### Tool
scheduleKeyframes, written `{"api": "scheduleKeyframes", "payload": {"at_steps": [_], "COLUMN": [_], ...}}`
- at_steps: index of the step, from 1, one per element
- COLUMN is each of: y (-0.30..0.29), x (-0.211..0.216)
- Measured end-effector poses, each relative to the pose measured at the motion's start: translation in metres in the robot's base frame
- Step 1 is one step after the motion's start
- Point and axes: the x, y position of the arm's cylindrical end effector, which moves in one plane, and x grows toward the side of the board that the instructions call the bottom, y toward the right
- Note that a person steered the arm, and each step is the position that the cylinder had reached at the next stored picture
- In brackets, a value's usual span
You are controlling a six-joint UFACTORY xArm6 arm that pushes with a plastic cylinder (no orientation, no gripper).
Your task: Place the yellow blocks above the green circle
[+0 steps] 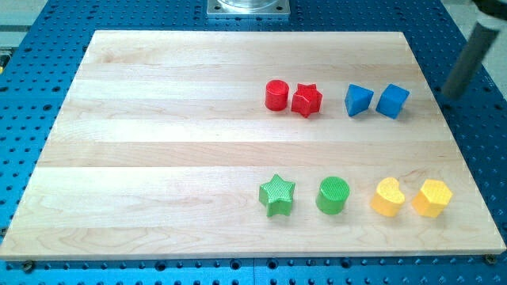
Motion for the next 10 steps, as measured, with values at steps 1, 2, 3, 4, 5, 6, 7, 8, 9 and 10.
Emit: {"api": "scheduleKeyframes", "payload": {"at_steps": [1,2,3,4,5,6,7,8,9,10], "y": [0.006,-0.003,-0.006,-0.046,-0.090,-0.131,-0.160,-0.119,-0.181,-0.239], "x": [0.014,0.113,0.193,0.194,0.170,0.147,0.129,0.159,0.220,0.221]}}
